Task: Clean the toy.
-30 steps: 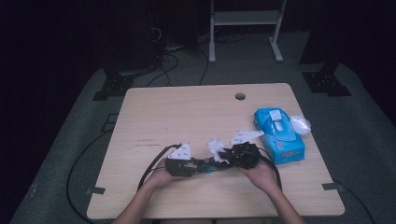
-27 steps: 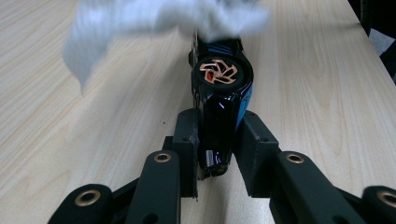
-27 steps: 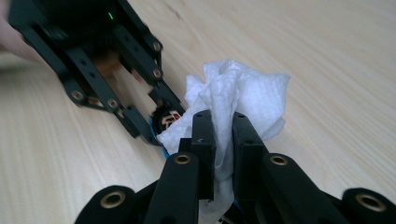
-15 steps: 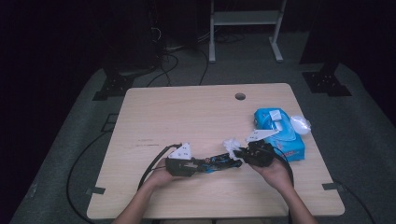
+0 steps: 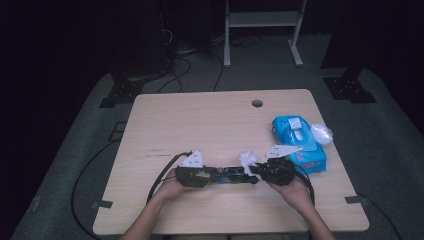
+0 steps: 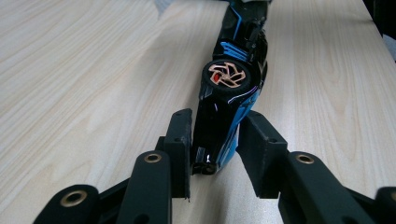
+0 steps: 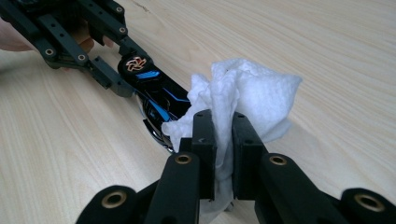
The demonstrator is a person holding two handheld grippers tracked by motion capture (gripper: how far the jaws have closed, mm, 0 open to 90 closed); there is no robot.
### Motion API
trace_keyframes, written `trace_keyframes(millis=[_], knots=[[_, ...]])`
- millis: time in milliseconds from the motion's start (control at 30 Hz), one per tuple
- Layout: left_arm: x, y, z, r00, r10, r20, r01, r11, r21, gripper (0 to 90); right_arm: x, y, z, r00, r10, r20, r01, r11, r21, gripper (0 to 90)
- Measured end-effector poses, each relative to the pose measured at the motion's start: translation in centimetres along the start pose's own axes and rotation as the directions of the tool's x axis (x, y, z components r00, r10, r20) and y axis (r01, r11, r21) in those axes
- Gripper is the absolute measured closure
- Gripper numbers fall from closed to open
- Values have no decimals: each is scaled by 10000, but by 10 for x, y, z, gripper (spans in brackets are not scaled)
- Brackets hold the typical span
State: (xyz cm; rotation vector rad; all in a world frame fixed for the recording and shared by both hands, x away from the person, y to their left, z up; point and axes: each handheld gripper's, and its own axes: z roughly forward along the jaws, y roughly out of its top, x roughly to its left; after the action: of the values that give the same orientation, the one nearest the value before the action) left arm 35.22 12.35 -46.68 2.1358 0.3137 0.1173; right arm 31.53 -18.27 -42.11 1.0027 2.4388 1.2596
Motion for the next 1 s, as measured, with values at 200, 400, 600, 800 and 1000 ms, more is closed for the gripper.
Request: trace_keyframes(millis=[200, 400, 600, 800, 1000], knots=[[0, -1, 0, 10000, -36, 66, 37, 10000, -63, 632, 3, -6, -1, 10000, 16, -58, -17, 9996, -292, 819], [-1, -1, -1, 9998, 134, 154, -133, 9999, -24, 667, 7, 7, 5, 9996, -255, 132, 252, 9995, 208, 820], [-3, -1, 0, 9994, 232, 251, -231, 9997, -74, 694, 18, 23, 27, 9984, -436, -349, 446, 9986, 275, 820], [-2, -1, -2, 9994, 248, 225, -248, 9997, -4, 699, 37, 39, 49, 9927, -1017, -641, 1039, 9941, 326, 819], [-2, -1, 0, 9995, 217, 227, -215, 9997, -72, 701, 16, 31, 34, 9983, -427, -393, 441, 9985, 338, 819]])
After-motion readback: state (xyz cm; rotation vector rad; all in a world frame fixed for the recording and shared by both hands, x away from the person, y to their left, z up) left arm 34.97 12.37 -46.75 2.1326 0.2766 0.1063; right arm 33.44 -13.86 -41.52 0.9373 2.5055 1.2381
